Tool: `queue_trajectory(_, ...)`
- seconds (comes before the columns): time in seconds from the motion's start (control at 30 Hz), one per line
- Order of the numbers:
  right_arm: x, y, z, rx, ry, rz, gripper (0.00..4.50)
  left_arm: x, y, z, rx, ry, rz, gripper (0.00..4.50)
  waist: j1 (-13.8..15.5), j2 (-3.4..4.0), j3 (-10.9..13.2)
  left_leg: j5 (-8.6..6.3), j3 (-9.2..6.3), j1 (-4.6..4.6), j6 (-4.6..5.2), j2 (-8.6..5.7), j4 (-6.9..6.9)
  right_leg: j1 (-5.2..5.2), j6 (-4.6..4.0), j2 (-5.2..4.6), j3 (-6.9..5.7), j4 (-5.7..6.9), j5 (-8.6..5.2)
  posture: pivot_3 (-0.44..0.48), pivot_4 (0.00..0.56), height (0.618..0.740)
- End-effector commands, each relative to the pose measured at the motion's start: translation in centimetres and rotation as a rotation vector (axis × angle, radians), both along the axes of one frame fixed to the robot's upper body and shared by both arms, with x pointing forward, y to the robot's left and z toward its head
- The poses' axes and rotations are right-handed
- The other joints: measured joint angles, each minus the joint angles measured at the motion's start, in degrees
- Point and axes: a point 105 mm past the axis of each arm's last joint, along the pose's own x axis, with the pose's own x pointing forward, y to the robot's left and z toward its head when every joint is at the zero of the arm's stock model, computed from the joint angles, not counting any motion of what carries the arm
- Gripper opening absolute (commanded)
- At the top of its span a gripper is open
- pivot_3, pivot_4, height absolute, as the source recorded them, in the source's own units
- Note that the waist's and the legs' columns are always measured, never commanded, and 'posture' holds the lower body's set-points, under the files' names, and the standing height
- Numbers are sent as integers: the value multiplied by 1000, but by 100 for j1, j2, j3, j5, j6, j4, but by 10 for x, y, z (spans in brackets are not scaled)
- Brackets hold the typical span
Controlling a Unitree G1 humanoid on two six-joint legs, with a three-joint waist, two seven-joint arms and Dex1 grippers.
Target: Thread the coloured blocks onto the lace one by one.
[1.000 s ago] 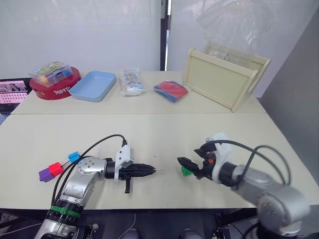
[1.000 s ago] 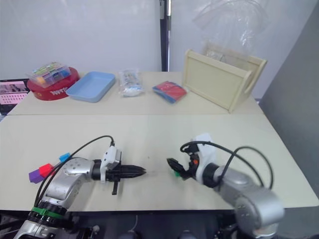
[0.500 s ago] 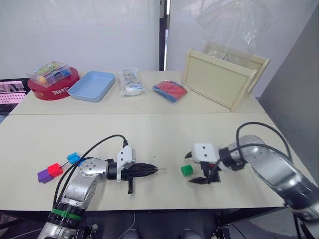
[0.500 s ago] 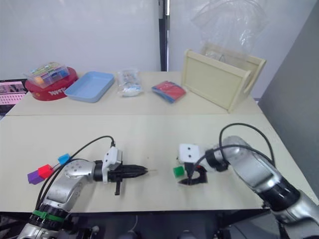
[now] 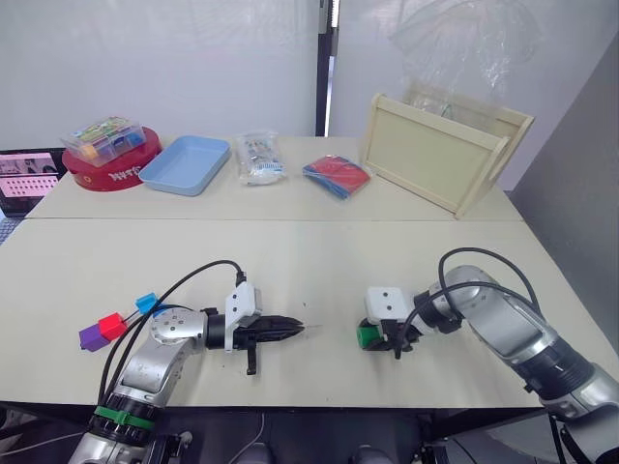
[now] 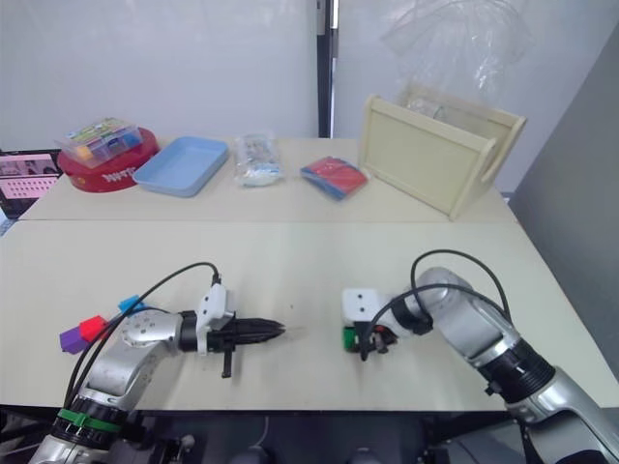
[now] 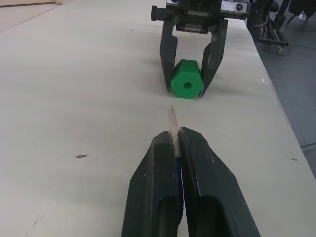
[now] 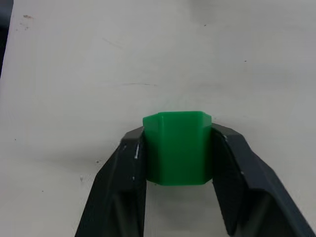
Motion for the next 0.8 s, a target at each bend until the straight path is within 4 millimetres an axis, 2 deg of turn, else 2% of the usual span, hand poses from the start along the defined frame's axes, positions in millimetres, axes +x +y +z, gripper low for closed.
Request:
queue_trajectory(0.03,-2,-3,9,48,21,-117,1288,-1,-4,10,-7,-38,-29,0,4,0,0,0,0,0,0,-1,0,0,0,0,0,0,0,0,150,740)
queue_trajectory(0.23,-18,13,9,133,89,-232,1288,-1,-8,9,4,-30,-71,0,-11,0,0,0,0,0,1,0,0,0,0,1,1,2,0,0,150,740)
queue_trajectory(0.43,-24,28,5,158,75,-256,1288,-1,-10,7,34,-27,-118,0,-6,0,0,0,-1,-1,0,-2,0,0,0,1,1,3,0,0,150,740)
queue_trajectory(0.73,-21,24,-1,124,36,-265,1288,0,-10,5,60,-28,-153,0,-7,0,0,0,-1,0,1,-2,1,0,0,1,0,3,0,0,150,740)
queue_trajectory(0.8,-20,22,2,109,19,-253,2375,0,-9,4,64,-30,-156,0,-5,0,0,0,-1,0,1,-2,1,0,0,1,0,3,0,0,150,740)
